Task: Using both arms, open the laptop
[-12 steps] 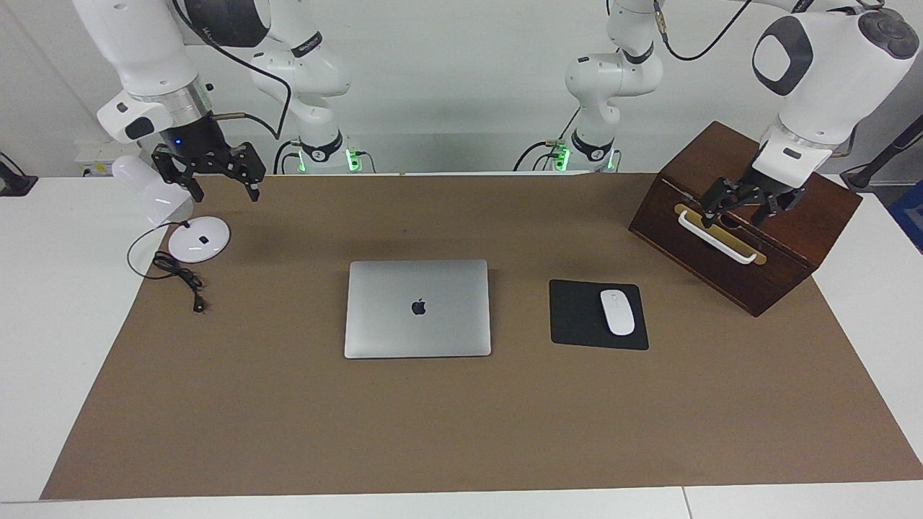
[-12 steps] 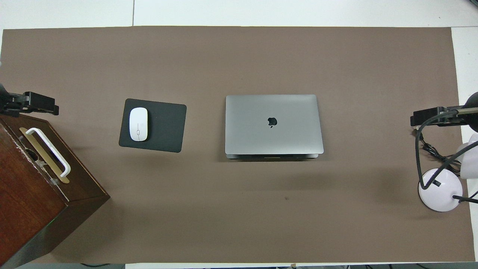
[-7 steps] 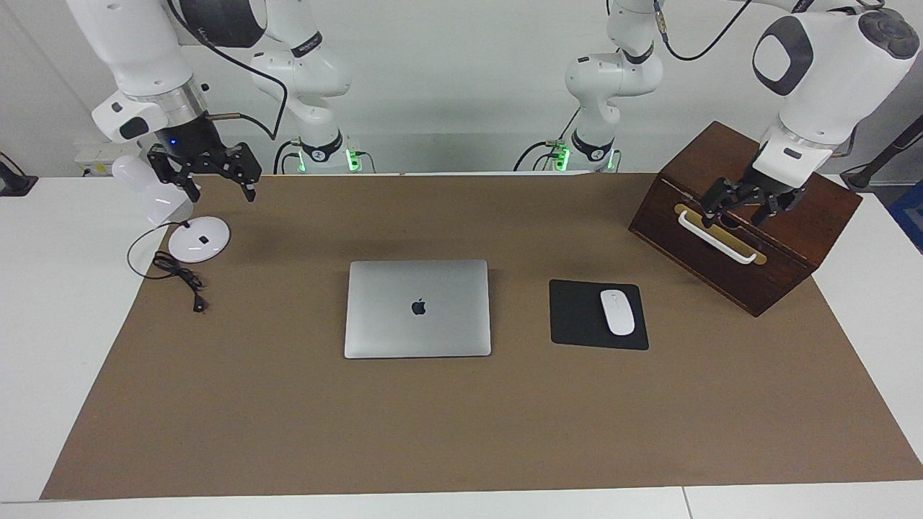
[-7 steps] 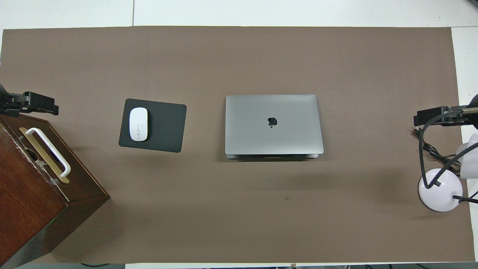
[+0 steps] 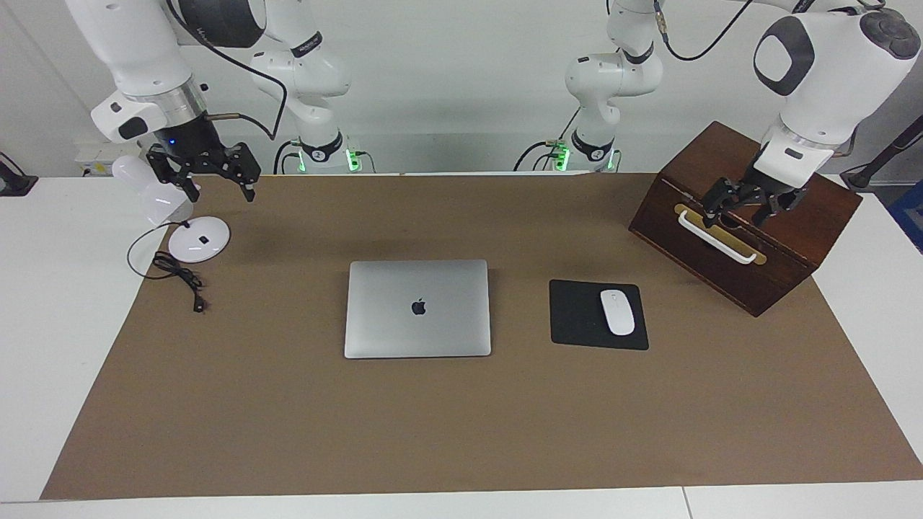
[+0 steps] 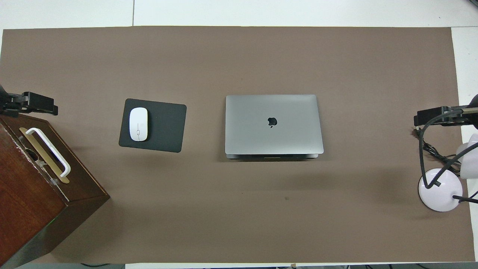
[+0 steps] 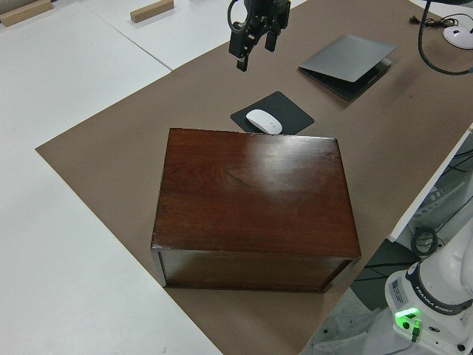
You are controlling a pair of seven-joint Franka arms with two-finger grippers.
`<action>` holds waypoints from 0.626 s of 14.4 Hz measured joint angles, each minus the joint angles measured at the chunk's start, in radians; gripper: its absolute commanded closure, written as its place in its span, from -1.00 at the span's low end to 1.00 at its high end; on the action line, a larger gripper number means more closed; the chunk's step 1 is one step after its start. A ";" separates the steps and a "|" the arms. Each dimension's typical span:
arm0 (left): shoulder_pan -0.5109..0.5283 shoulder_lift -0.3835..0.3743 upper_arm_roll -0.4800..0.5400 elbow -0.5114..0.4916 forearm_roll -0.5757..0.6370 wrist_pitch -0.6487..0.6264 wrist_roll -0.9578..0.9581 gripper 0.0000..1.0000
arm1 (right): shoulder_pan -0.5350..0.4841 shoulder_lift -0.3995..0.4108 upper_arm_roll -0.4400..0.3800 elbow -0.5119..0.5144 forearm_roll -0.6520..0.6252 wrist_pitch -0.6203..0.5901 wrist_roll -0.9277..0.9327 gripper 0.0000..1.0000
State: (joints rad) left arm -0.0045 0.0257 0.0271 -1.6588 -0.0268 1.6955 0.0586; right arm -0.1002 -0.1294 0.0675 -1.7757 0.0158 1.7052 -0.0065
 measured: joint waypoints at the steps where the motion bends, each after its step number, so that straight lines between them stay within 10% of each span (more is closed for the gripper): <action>1: 0.000 0.000 0.000 0.000 0.000 0.000 0.000 -1.00 | 0.000 0.000 0.000 0.000 0.000 0.000 0.000 -1.00; 9: 0.000 -0.013 0.000 -0.001 0.000 0.000 0.000 -1.00 | -0.013 0.000 0.000 -0.001 0.000 0.000 -0.003 -1.00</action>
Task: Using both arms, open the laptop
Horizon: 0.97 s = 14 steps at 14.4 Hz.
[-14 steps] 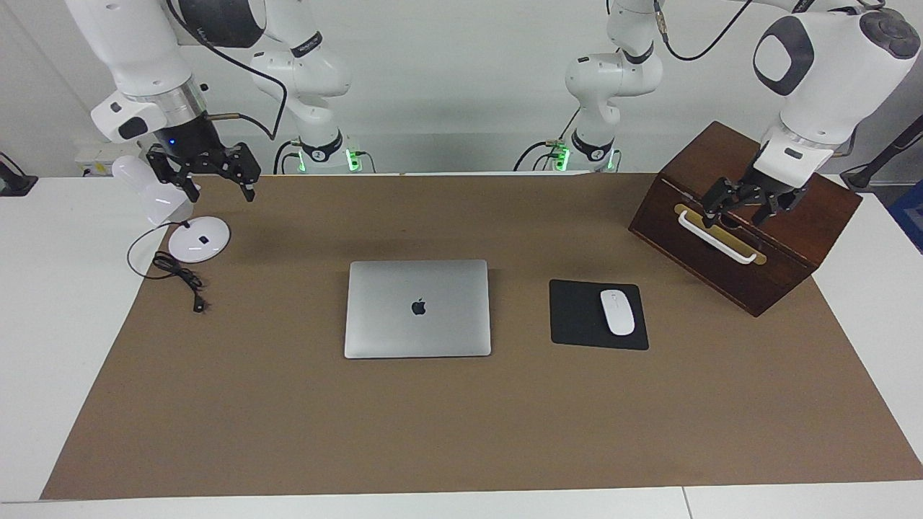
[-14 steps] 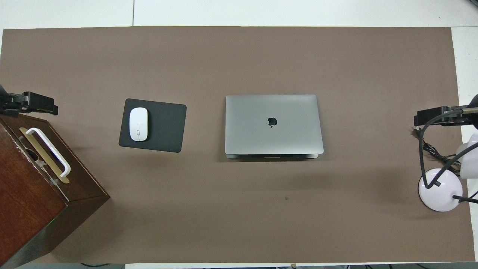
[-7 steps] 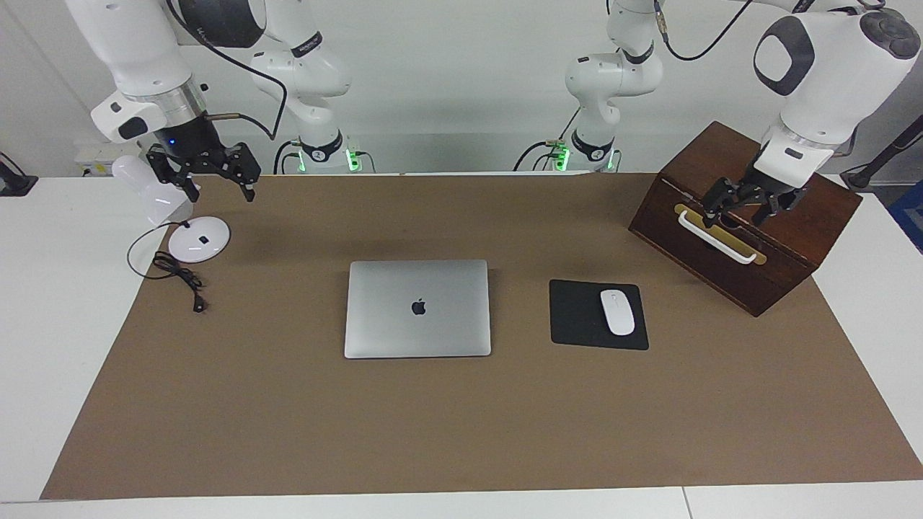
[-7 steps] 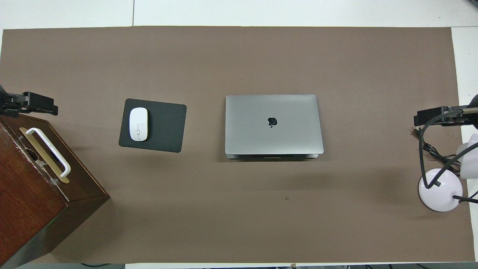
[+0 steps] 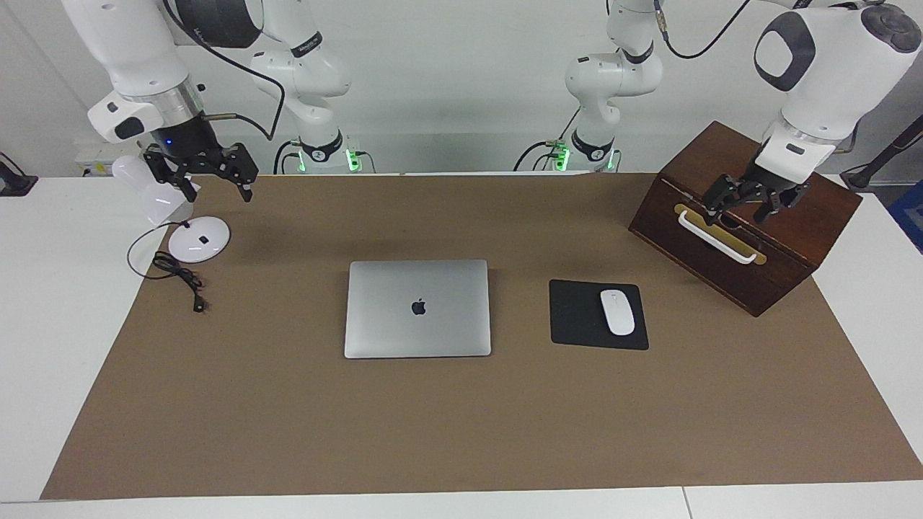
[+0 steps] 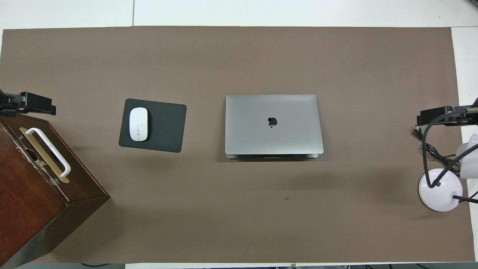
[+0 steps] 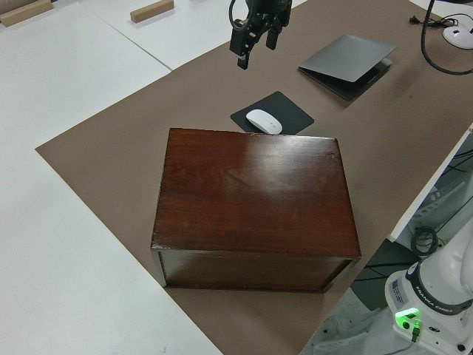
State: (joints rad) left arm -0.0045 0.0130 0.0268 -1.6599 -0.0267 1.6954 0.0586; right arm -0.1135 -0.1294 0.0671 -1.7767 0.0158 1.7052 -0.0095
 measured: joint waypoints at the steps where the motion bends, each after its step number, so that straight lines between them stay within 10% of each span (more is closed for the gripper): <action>1: 0.000 -0.001 -0.001 0.000 0.000 0.000 0.000 -1.00 | 0.000 0.000 0.000 -0.001 0.000 0.000 0.000 -1.00; 10: -0.001 -0.012 -0.001 -0.001 0.000 -0.001 0.000 -1.00 | 0.000 0.000 0.000 -0.008 0.000 0.004 -0.001 -1.00; 11: -0.001 -0.013 -0.001 -0.001 0.000 -0.001 0.000 -0.58 | 0.000 0.000 0.000 -0.010 0.000 0.004 -0.001 -1.00; 13: -0.001 -0.013 -0.001 -0.001 0.000 -0.001 -0.005 0.94 | 0.000 0.000 0.000 -0.016 0.000 0.005 -0.001 -1.00; 14: -0.001 -0.013 -0.001 -0.001 0.000 0.000 -0.016 1.00 | 0.000 0.000 0.000 -0.018 0.000 0.005 -0.002 -1.00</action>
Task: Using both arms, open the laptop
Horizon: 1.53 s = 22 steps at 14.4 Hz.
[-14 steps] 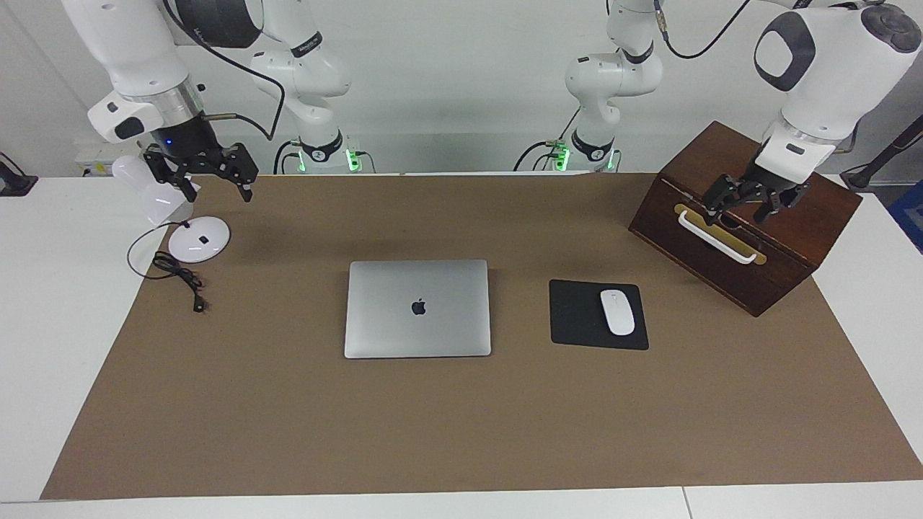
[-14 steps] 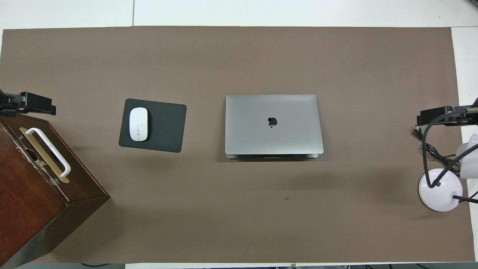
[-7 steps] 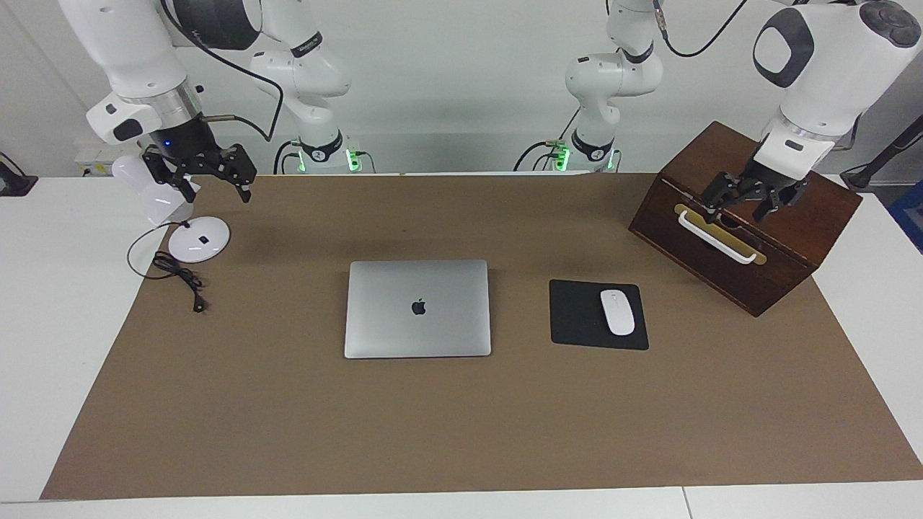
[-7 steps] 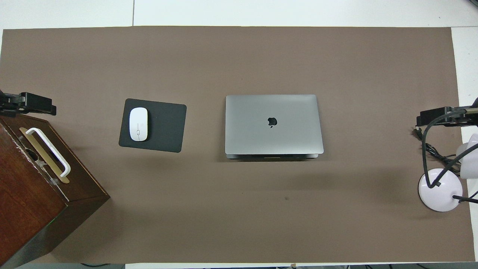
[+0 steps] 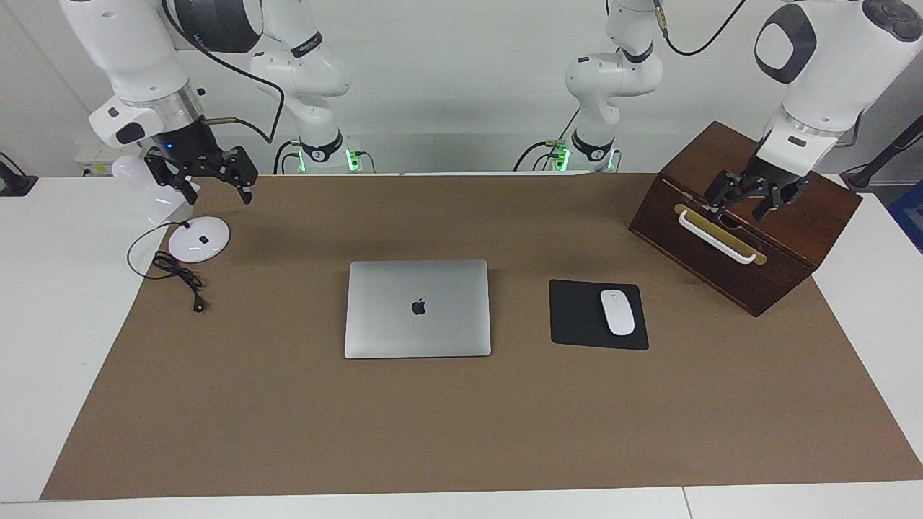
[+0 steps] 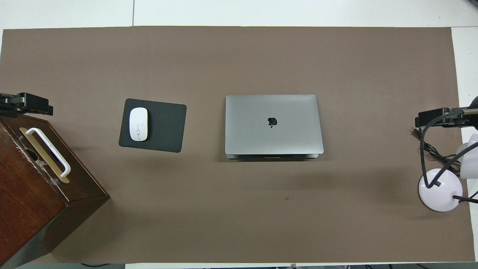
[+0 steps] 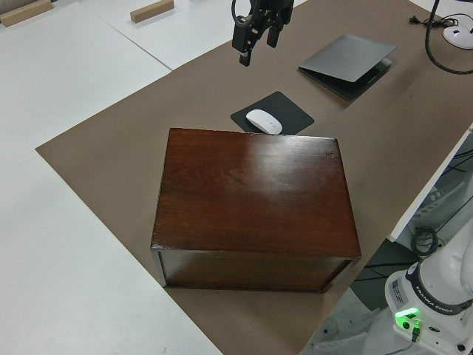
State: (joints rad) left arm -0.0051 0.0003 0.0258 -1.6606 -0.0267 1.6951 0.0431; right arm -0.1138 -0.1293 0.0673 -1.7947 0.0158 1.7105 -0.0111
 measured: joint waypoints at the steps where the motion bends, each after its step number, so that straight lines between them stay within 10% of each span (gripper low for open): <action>1: 0.000 0.000 0.000 0.000 0.000 0.000 -0.008 1.00 | 0.000 0.000 0.000 -0.003 0.000 0.001 0.000 -1.00; 15: 0.001 0.000 -0.001 -0.014 0.000 0.151 -0.015 1.00 | 0.003 -0.143 0.002 -0.371 0.298 0.436 0.000 -1.00; 22: -0.005 -0.062 -0.014 -0.272 -0.002 0.478 -0.014 1.00 | 0.120 -0.217 0.008 -0.601 0.572 0.734 -0.002 -1.00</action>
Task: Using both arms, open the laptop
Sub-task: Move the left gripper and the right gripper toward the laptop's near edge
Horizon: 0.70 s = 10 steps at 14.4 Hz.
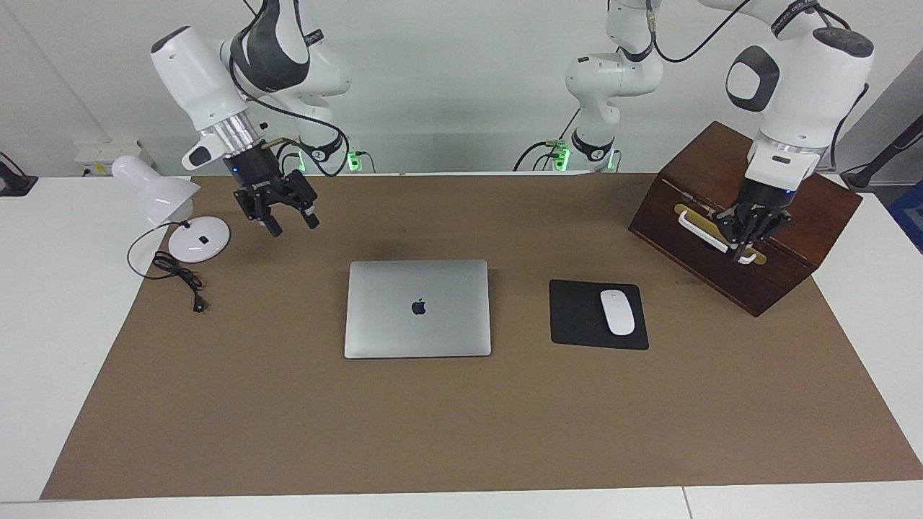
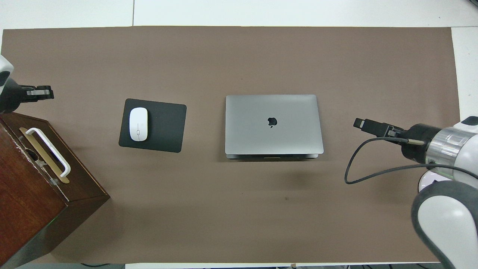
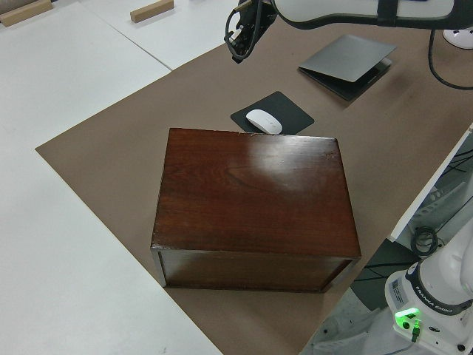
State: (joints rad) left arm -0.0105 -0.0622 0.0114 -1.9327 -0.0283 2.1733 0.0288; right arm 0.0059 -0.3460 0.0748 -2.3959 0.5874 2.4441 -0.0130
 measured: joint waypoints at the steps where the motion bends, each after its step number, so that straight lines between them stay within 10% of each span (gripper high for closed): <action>1: -0.008 -0.017 -0.002 -0.041 0.000 0.041 0.000 1.00 | 0.017 -0.006 0.001 -0.019 0.017 0.024 0.006 -1.00; 10: -0.104 -0.191 -0.009 -0.461 -0.005 0.434 -0.007 1.00 | 0.204 -0.024 0.008 -0.084 0.080 0.194 0.436 -1.00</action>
State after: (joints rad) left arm -0.1148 -0.2528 0.0026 -2.3937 -0.0337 2.6070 0.0221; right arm 0.2102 -0.3700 0.0824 -2.4799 0.6678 2.6380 0.4234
